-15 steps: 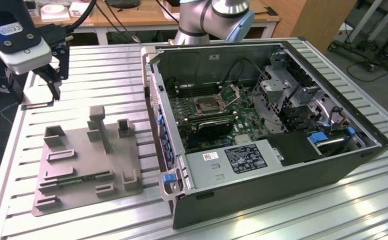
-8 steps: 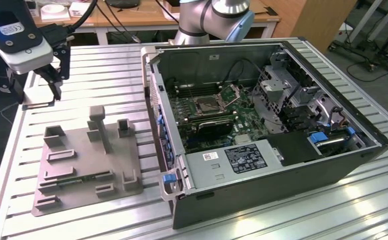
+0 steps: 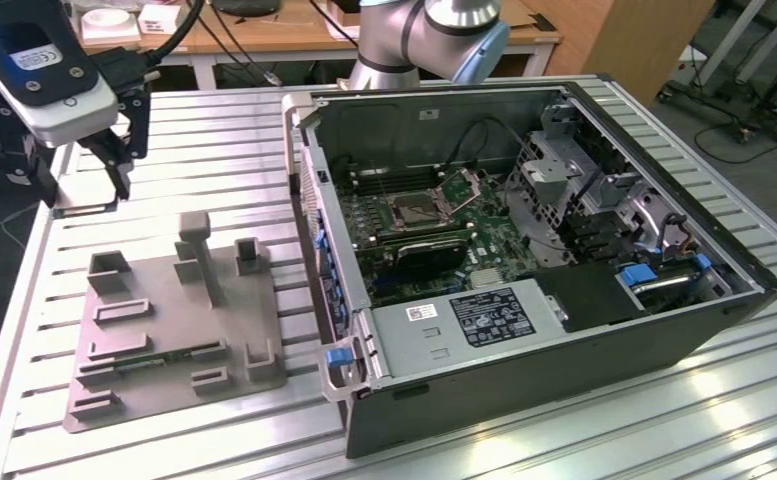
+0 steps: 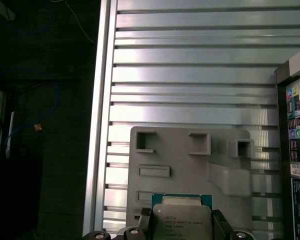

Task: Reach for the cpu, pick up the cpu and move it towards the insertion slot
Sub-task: 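Pick up the cpu and move it towards the insertion slot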

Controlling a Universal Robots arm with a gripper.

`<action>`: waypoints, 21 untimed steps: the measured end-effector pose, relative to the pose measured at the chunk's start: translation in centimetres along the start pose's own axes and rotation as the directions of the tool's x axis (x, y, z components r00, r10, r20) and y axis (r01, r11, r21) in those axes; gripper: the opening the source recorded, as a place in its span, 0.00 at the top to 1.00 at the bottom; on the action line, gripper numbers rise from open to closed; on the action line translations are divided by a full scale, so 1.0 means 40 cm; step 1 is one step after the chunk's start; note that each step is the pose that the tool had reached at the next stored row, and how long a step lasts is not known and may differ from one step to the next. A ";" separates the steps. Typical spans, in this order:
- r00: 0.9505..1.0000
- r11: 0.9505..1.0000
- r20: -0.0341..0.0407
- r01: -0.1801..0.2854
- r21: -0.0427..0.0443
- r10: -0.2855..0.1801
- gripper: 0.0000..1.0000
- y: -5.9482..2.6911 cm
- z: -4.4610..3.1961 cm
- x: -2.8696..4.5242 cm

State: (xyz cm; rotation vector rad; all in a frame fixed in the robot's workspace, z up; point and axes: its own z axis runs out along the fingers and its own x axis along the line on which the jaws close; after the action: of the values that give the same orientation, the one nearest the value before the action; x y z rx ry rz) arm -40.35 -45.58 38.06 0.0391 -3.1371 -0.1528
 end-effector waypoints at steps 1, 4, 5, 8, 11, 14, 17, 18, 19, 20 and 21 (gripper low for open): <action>1.000 1.000 0.000 0.000 0.000 0.000 0.45 0.000 -0.002 0.000; 1.000 1.000 0.000 0.000 0.000 0.000 0.45 0.001 -0.007 0.000; 1.000 1.000 0.000 0.000 0.000 0.000 0.45 0.001 -0.008 -0.001; 1.000 1.000 0.000 0.000 0.000 0.000 0.45 0.000 -0.008 -0.005; 1.000 1.000 0.000 0.000 0.000 0.000 0.45 0.000 -0.008 -0.012; 1.000 1.000 0.000 0.000 0.000 0.000 0.45 0.000 -0.008 -0.020; 1.000 1.000 0.000 0.000 0.000 0.000 0.45 0.000 -0.008 -0.028; 1.000 1.000 0.000 0.000 0.000 0.000 0.45 0.000 -0.008 -0.031; 1.000 1.000 0.000 0.000 0.000 0.000 0.45 0.000 -0.008 -0.034; 1.000 1.000 0.000 0.000 0.000 0.000 0.45 0.000 -0.008 -0.037; 1.000 1.000 0.000 0.000 0.000 0.000 0.45 0.000 -0.008 -0.041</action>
State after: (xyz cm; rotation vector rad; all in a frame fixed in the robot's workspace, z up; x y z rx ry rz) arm -38.72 -45.58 38.37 0.0393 -3.1370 -0.1527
